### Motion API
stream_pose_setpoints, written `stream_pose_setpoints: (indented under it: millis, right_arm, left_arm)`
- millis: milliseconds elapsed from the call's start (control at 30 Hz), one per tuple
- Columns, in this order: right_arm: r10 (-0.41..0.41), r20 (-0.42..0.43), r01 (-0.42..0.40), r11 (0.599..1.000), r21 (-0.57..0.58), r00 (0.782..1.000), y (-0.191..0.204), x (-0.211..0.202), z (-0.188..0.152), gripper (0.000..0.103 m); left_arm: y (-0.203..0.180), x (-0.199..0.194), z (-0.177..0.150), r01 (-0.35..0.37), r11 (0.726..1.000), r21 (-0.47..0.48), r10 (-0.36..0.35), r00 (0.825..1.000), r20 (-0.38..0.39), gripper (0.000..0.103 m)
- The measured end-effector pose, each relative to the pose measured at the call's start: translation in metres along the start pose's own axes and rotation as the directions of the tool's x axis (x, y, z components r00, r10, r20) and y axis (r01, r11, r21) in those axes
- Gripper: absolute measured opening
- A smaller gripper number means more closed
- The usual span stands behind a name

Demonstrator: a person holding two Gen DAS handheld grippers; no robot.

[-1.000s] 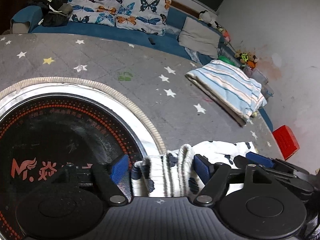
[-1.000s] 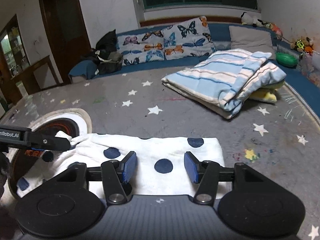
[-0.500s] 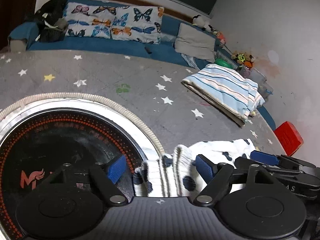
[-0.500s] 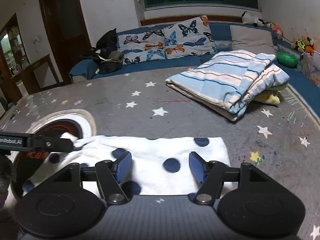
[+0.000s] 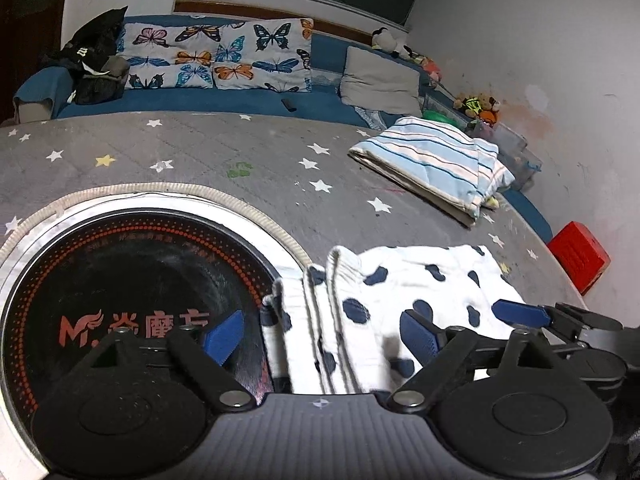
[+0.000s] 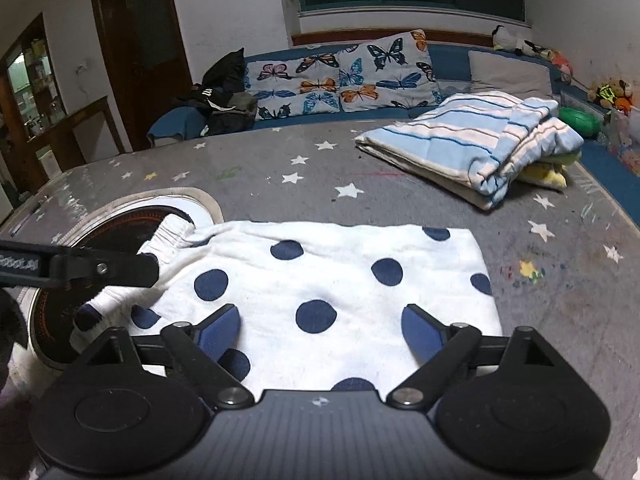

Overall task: Fold clothes
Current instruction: 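Open the left gripper to release the folded pants on the table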

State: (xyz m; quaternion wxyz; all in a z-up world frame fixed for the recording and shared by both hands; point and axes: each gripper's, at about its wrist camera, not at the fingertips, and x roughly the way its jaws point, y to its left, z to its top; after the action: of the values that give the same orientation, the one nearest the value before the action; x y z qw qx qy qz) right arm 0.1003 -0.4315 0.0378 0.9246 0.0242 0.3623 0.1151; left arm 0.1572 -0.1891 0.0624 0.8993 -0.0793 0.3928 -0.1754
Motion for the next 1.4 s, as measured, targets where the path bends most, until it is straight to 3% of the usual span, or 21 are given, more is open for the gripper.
stream_pose_setpoints:
  millis: [367,833,1067,1400]
  right_arm:
    - [-0.009,0.048,0.009,1.000,0.010,0.999,0.013,-0.027,-0.013,0.103]
    - [-0.059,0.100,0.052,0.997,0.064,0.993,0.029,-0.067,-0.043,0.103]
    - [-0.125,0.147,0.121,0.992,0.036,0.981,0.047,-0.086,-0.060,0.103]
    - [-0.157,0.159,0.153,0.987,0.041,0.975,0.061,-0.099,-0.074,0.103]
  left_arm:
    - [-0.006,-0.028,-0.018,0.013,0.999,0.036,-0.014,0.999,0.045,0.103]
    - [0.001,-0.067,-0.046,0.042,0.998,0.055,-0.048,0.994,0.102,0.103]
    - [0.002,-0.089,-0.063,0.074,0.996,0.053,-0.080,0.987,0.137,0.103]
    - [-0.002,-0.111,-0.083,0.083,0.995,0.059,-0.091,0.982,0.166,0.103]
